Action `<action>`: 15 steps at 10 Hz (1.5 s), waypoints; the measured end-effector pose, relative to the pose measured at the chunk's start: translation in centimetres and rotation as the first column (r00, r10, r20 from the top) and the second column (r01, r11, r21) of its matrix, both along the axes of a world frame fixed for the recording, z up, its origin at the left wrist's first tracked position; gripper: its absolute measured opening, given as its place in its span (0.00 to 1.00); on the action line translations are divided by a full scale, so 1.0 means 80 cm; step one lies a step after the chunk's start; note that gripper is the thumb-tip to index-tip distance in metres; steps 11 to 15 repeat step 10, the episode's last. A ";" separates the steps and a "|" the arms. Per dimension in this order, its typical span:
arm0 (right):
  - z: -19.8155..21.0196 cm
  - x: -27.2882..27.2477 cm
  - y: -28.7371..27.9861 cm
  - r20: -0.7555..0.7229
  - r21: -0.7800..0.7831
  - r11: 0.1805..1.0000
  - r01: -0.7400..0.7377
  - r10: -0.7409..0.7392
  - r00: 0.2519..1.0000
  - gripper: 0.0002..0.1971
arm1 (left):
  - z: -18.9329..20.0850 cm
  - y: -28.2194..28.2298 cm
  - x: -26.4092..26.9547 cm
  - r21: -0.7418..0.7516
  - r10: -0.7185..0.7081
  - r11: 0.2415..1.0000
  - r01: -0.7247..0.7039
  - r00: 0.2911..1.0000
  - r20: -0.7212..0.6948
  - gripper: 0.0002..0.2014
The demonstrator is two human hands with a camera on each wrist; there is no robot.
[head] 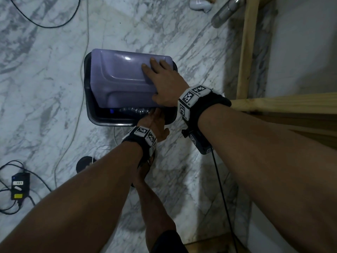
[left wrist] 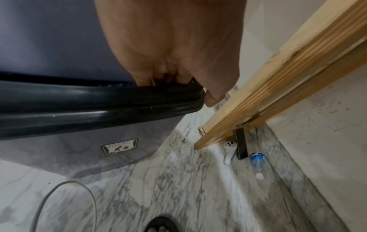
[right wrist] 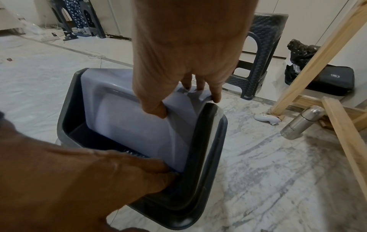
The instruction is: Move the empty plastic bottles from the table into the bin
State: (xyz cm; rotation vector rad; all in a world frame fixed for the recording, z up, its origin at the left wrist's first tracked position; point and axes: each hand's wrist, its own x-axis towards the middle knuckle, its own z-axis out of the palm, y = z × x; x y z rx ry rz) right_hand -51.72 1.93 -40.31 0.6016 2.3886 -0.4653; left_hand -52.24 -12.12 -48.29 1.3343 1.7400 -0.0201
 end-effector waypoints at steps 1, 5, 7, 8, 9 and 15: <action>0.000 0.000 0.001 0.006 -0.016 1.000 0.007 -0.006 1.000 0.47 | 0.002 0.000 0.005 0.017 0.007 1.000 -0.006 0.999 -0.040 0.37; -0.002 -0.003 -0.007 0.031 -0.047 0.999 -0.018 0.020 0.999 0.39 | 0.061 -0.038 -0.031 0.197 0.038 0.980 -0.015 0.993 -0.113 0.16; -0.001 -0.012 -0.016 0.027 -0.038 0.999 -0.006 0.007 1.000 0.33 | 0.093 -0.047 -0.086 0.234 0.004 0.970 0.072 0.951 -0.310 0.12; 0.011 -0.011 -0.021 0.045 -0.037 0.999 0.005 -0.004 0.999 0.27 | 0.115 -0.048 -0.107 0.177 0.005 0.983 0.057 0.943 -0.332 0.17; 0.030 -0.009 -0.027 0.033 -0.035 0.999 0.023 -0.022 0.999 0.25 | 0.136 -0.053 -0.123 0.131 0.014 0.991 0.033 0.938 -0.345 0.23; 0.059 -0.001 -0.033 0.006 -0.046 0.997 0.054 -0.054 0.999 0.25 | 0.171 -0.057 -0.134 0.046 -0.012 0.999 0.028 0.945 -0.328 0.26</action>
